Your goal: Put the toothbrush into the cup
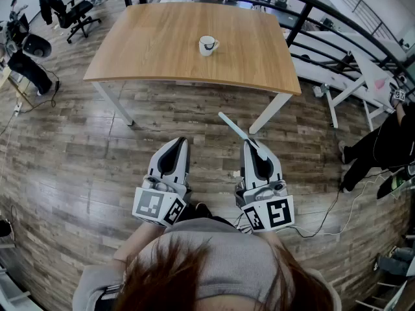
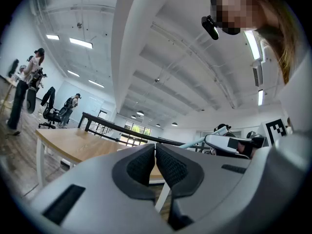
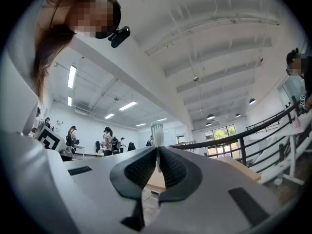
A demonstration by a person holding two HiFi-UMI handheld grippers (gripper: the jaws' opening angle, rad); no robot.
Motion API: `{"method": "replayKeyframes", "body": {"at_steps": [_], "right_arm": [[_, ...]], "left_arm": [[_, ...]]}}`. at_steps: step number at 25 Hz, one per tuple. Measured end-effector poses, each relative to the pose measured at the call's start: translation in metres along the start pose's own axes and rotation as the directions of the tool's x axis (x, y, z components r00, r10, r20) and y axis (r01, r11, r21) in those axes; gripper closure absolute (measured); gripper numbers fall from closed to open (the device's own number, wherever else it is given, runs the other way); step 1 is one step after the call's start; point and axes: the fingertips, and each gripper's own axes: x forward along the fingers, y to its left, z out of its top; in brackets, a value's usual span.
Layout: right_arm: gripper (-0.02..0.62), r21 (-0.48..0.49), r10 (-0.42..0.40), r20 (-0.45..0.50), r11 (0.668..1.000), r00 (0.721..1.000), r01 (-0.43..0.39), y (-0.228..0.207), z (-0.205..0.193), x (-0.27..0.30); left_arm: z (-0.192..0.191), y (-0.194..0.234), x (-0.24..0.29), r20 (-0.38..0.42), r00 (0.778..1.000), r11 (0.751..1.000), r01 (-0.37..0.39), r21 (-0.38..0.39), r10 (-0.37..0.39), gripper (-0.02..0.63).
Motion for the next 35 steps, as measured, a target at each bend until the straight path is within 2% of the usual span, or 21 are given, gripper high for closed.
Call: {"method": "replayKeyframes", "body": {"at_steps": [6,13,20,29,35], "right_arm": [[0.563,0.007,0.021,-0.004,1.000,1.000,-0.021,-0.010,-0.007,0.004],[0.563,0.007,0.057,-0.009,0.998,0.998,-0.057,-0.013,-0.010,0.028],[0.563,0.002,0.040,-0.005,0.999,0.999,-0.040,-0.026,-0.025,0.069],[0.563,-0.011,-0.011,0.010,1.000,1.000,0.012,-0.054,-0.027,0.175],[0.563,-0.014,-0.035,0.016,0.999,0.999,0.035,-0.072,-0.028,0.226]], "left_arm": [[-0.013,0.002,-0.003,-0.001,0.999,0.999,-0.036,-0.004,0.036,0.597],[-0.009,0.021,0.009,0.013,0.997,0.997,-0.075,-0.015,0.075,0.598],[-0.021,0.042,0.048,-0.004,1.000,1.000,-0.024,-0.007,0.024,0.598],[0.011,0.110,0.145,0.010,0.999,0.999,0.037,-0.013,-0.037,0.598],[0.017,0.140,0.191,0.000,0.998,0.998,0.065,-0.018,-0.065,0.598]]}}
